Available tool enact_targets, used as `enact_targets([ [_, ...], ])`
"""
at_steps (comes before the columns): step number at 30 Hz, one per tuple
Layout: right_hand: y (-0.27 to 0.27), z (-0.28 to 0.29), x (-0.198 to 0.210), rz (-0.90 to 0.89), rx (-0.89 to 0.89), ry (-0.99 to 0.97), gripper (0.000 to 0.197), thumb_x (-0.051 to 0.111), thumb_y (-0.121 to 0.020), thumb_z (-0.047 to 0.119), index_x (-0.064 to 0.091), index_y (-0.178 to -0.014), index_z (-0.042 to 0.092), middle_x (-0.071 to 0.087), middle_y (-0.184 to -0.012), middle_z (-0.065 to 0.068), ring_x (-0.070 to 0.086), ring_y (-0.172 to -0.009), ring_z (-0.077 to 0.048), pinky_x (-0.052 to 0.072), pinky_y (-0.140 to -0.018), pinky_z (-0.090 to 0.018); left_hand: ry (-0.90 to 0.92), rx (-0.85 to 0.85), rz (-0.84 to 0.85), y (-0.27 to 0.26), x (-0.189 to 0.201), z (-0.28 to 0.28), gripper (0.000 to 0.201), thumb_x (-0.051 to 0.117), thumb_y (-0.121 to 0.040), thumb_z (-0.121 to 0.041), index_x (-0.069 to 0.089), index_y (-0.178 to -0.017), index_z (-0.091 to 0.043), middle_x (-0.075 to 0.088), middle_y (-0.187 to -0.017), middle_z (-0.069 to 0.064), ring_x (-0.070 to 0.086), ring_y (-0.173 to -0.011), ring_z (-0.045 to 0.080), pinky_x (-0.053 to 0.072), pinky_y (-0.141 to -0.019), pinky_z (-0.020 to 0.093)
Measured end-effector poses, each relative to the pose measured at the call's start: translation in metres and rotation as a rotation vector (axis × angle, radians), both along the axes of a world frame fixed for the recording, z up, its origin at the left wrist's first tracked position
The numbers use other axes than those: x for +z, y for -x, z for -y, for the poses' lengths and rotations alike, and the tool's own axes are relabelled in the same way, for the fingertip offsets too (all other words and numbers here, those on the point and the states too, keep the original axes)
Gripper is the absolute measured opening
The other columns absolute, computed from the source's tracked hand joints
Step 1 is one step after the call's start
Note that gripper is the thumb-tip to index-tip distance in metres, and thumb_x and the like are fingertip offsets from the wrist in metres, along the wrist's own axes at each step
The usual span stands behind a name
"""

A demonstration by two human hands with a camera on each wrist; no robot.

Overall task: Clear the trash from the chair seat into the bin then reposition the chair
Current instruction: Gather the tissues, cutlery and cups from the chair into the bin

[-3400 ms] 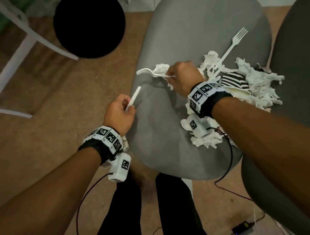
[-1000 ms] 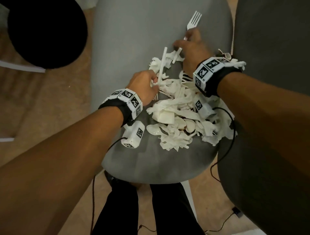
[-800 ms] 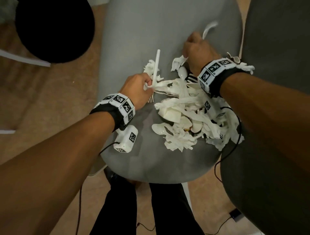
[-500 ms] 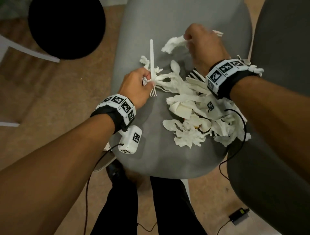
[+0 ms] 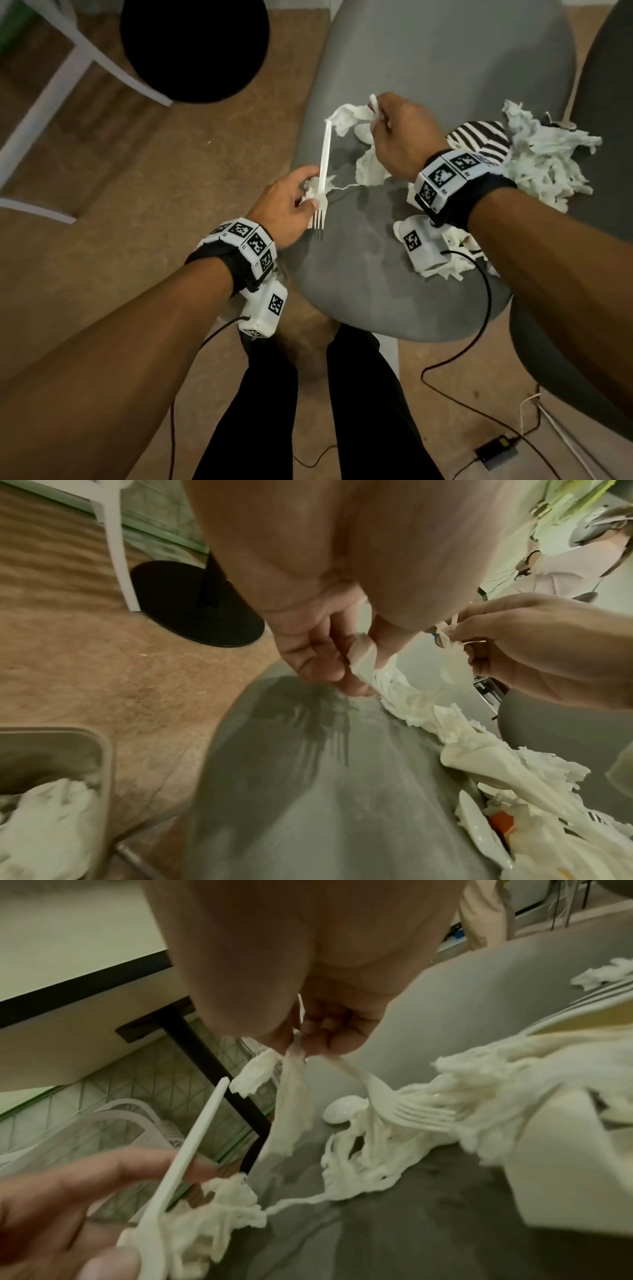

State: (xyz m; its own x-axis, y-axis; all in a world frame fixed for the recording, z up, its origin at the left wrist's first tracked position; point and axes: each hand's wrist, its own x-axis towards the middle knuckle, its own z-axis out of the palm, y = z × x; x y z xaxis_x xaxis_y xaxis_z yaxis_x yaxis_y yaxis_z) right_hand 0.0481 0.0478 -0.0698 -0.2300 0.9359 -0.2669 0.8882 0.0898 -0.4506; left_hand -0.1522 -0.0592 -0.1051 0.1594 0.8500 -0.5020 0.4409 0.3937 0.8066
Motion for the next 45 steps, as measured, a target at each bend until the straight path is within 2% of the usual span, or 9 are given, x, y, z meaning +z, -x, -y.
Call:
enact_targets([
  [5,0.041,0.029,0.004,-0.104,0.033,0.091,0.025,0.046,-0.097,0.019,0.061,-0.113,0.007,0.069,-0.097,-0.015,0.063,-0.087,-0.034,0.043,-0.071,-0.03,0.047,0.082,-0.085,0.024,-0.005,0.031,0.03,0.057,-0.093,-0.011,0.056,-0.118,-0.027,0.066,-0.115,-0.001,0.062,-0.11,0.014,0.05,-0.098,0.035],
  [10,0.104,0.067,0.006,-0.205,0.057,0.201,0.025,0.049,-0.095,0.019,0.065,-0.113,0.013,0.072,-0.1,-0.011,0.065,-0.091,-0.031,0.042,-0.073,-0.026,0.137,0.287,-0.111,0.061,-0.012,0.063,0.038,0.053,-0.085,-0.012,0.057,-0.12,-0.026,0.066,-0.109,0.003,0.065,-0.088,0.022,0.051,-0.076,0.03],
  [14,0.161,0.102,-0.005,-0.291,0.081,0.296,0.025,0.052,-0.094,0.017,0.068,-0.113,0.015,0.072,-0.1,-0.008,0.066,-0.092,-0.028,0.054,-0.081,-0.035,0.242,0.321,-0.209,0.1,-0.032,0.095,0.049,0.052,-0.073,-0.028,0.059,-0.121,-0.02,0.069,-0.107,0.007,0.068,-0.095,0.029,0.055,-0.089,0.042],
  [21,0.217,0.16,-0.061,-0.287,0.09,0.47,0.016,0.051,-0.093,0.019,0.063,-0.104,0.013,0.07,-0.093,-0.006,0.065,-0.084,-0.024,0.052,-0.075,-0.032,0.385,0.344,-0.277,0.15,-0.081,0.155,0.039,0.051,-0.08,-0.024,0.063,-0.117,-0.017,0.068,-0.11,0.007,0.063,-0.102,0.027,0.051,-0.088,0.031],
  [24,0.215,0.177,-0.101,-0.173,0.094,0.67,0.033,0.051,-0.09,0.026,0.065,-0.119,0.017,0.07,-0.117,-0.011,0.067,-0.105,-0.032,0.055,-0.092,-0.039,0.446,0.362,-0.337,0.159,-0.096,0.169,0.036,0.056,-0.085,-0.022,0.063,-0.12,-0.019,0.067,-0.119,0.008,0.063,-0.107,0.03,0.052,-0.092,0.036],
  [29,0.209,0.19,-0.133,0.15,0.248,0.778,0.063,0.049,-0.098,0.026,0.027,-0.157,0.019,0.041,-0.157,-0.01,0.046,-0.138,-0.031,0.041,-0.108,-0.033,0.466,0.338,-0.369,0.162,-0.115,0.18,0.037,0.06,-0.091,-0.019,0.062,-0.128,-0.019,0.064,-0.127,0.01,0.062,-0.114,0.028,0.048,-0.095,0.029],
  [35,0.209,0.175,-0.115,-0.022,0.252,0.781,0.031,0.048,-0.096,0.018,0.063,-0.123,0.021,0.064,-0.131,-0.006,0.062,-0.118,-0.026,0.05,-0.103,-0.038,0.507,0.134,-0.419,0.152,-0.108,0.157,0.047,0.052,-0.091,-0.037,0.055,-0.137,-0.026,0.055,-0.143,0.006,0.055,-0.126,0.028,0.044,-0.096,0.028],
  [42,0.166,0.123,-0.052,-0.429,0.023,0.72,0.026,0.05,-0.092,0.004,0.064,-0.093,0.025,0.074,-0.105,-0.007,0.07,-0.093,-0.022,0.057,-0.092,-0.043,0.182,0.064,-0.477,0.121,-0.046,0.076,0.027,0.049,-0.093,-0.015,0.064,-0.116,-0.017,0.069,-0.113,0.009,0.065,-0.101,0.029,0.049,-0.083,0.031],
  [45,0.109,0.094,-0.031,-0.457,-0.068,0.601,0.027,0.051,-0.088,0.009,0.061,-0.082,0.032,0.075,-0.092,-0.001,0.071,-0.079,-0.018,0.058,-0.087,-0.041,-0.032,-0.004,-0.476,0.079,-0.019,0.028,0.031,0.054,-0.092,-0.015,0.059,-0.122,-0.016,0.063,-0.122,0.007,0.063,-0.104,0.027,0.051,-0.09,0.036],
])
